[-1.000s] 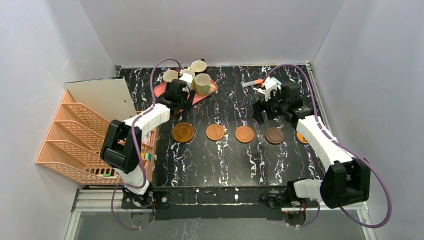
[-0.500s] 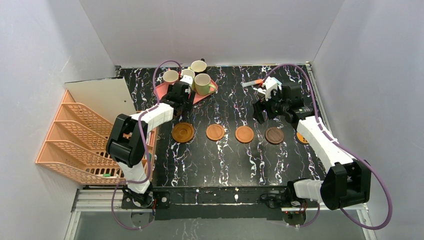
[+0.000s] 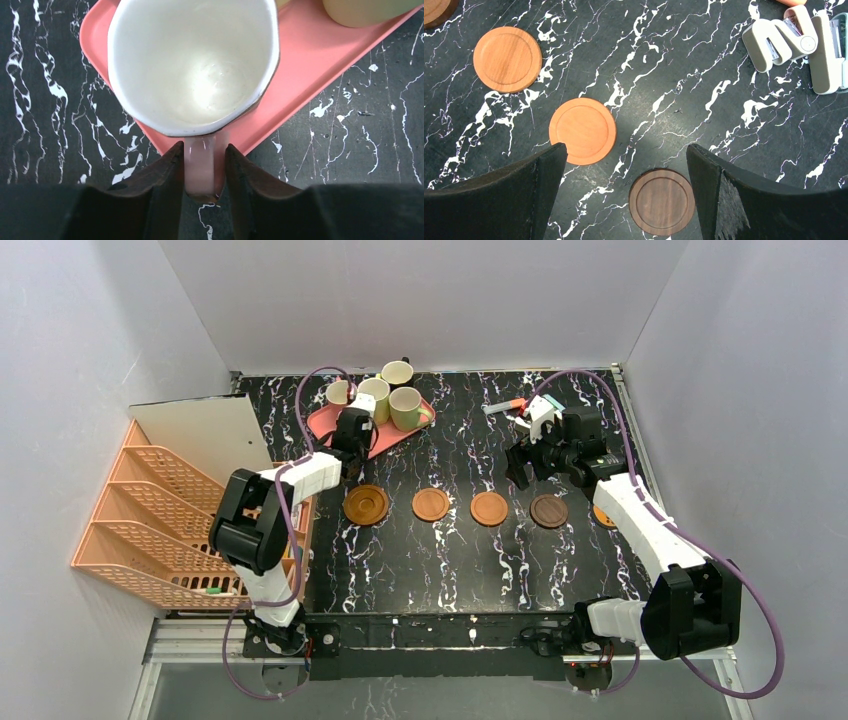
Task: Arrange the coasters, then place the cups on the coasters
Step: Pick up the cup from the tray.
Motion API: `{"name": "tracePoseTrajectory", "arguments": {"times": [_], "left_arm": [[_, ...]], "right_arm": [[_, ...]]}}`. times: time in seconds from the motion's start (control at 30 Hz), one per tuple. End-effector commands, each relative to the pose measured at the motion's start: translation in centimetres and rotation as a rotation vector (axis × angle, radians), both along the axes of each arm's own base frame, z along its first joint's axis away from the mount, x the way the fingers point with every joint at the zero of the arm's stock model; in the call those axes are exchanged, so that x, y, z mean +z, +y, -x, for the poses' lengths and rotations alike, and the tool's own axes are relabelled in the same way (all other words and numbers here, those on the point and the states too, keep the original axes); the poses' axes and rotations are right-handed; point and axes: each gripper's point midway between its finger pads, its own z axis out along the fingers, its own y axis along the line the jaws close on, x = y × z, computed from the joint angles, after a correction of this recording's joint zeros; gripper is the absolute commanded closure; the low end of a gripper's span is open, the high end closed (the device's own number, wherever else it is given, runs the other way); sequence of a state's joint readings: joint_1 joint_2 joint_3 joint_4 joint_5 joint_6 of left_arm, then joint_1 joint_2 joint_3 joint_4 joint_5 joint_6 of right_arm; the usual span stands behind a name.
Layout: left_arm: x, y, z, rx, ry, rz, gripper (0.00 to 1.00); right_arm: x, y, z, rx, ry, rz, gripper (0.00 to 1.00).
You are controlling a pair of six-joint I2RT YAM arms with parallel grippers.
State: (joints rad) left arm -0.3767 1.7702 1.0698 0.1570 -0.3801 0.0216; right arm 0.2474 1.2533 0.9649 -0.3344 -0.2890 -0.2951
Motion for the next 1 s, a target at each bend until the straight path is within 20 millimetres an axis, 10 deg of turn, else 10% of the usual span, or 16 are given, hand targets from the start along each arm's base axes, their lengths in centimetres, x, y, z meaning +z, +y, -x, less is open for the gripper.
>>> {"name": "tracePoseTrajectory", "arguments": {"times": [0.0, 0.27, 0.97], "left_arm": [[2.8, 0.6, 0.1, 0.038, -0.091, 0.071, 0.71], [4.5, 1.3, 1.1, 0.016, -0.15, 0.113, 1.0], [13.7, -2.6, 5.3, -0.329, -0.346, 0.286, 1.0]], "right_arm": [[0.8, 0.2, -0.5, 0.011, -0.047, -0.001, 0.01], [0.6, 0.1, -0.5, 0.009, -0.043, 0.006, 0.01], [1.9, -0.7, -1.0, -0.035, -0.098, 0.022, 0.01]]}}
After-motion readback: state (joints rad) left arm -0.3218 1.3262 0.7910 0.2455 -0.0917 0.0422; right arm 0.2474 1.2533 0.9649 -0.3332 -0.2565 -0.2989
